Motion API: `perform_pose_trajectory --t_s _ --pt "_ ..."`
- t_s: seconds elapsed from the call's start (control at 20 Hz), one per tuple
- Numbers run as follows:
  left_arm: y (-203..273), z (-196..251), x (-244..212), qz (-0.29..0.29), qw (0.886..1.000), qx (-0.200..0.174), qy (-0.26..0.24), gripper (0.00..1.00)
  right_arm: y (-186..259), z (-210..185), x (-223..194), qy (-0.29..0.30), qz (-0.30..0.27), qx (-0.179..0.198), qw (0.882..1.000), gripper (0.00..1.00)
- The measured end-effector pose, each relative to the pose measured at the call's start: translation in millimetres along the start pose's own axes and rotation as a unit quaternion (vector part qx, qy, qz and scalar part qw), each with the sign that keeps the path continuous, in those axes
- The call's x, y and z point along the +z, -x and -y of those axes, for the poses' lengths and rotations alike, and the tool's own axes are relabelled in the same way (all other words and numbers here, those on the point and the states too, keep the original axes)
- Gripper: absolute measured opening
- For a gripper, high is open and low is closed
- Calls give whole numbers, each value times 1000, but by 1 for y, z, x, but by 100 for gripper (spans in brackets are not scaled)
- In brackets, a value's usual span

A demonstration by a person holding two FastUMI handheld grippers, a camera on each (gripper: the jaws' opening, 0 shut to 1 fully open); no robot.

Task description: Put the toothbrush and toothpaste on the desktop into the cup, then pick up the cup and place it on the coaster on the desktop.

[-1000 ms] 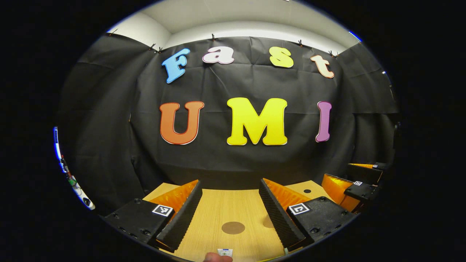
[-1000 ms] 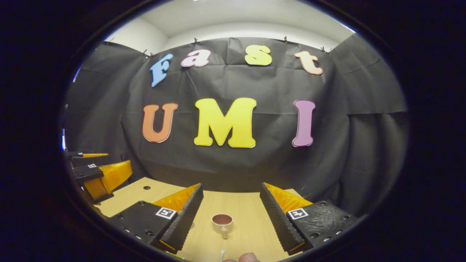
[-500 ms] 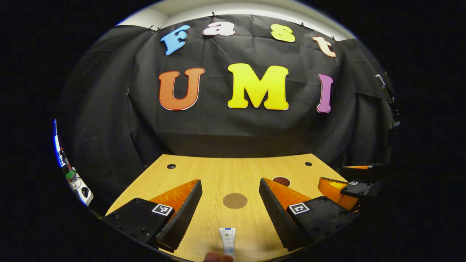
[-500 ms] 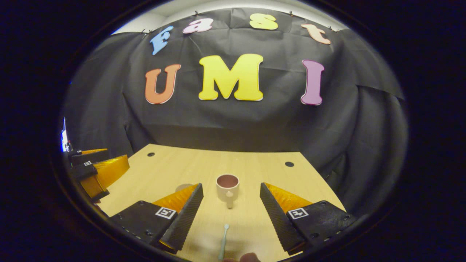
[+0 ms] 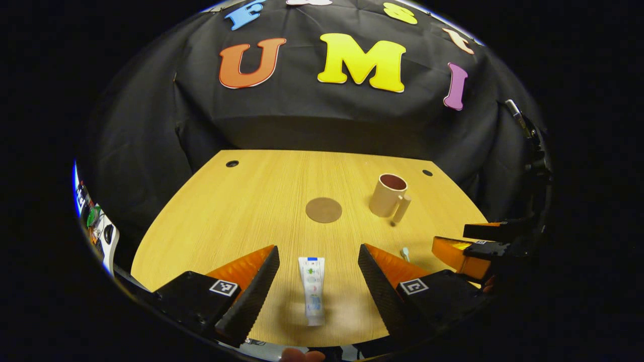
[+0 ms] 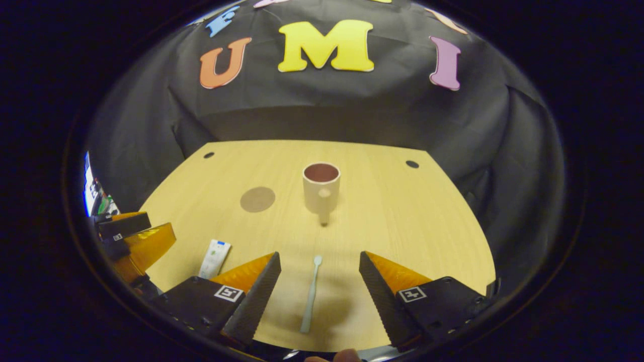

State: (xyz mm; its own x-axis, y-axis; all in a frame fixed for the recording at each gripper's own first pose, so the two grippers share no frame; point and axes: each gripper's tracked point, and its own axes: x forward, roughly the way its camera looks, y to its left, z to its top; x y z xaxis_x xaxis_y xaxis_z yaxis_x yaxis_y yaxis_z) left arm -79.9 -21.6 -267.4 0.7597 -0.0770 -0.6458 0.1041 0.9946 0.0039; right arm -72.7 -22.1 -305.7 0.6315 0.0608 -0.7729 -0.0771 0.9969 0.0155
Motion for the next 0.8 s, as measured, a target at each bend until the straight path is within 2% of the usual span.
perform_pose_trajectory --t_s 0.35,0.4,0.55,0.7,0.75,0.8 --pt "-2 -2 -20 -31 1000 -4 3 100 -38 -8 -40 -7 -75 4 997 96" --pt "-3 -2 -20 -31 1000 -4 2 100 -45 -7 -46 -15 -84 2 996 99" --pt "-3 -6 -20 -30 1000 -2 -1 100 -61 -3 -56 -27 -110 -5 994 96" --pt "-5 -9 -19 -32 999 0 0 100 -73 -4 -66 -24 -131 -6 991 86" --pt "-5 -10 -21 -33 999 1 0 100 -76 -5 -69 -23 -137 -5 990 77" --pt "-5 -12 -21 -35 999 1 0 100 -78 -7 -72 -22 -144 -3 989 73"
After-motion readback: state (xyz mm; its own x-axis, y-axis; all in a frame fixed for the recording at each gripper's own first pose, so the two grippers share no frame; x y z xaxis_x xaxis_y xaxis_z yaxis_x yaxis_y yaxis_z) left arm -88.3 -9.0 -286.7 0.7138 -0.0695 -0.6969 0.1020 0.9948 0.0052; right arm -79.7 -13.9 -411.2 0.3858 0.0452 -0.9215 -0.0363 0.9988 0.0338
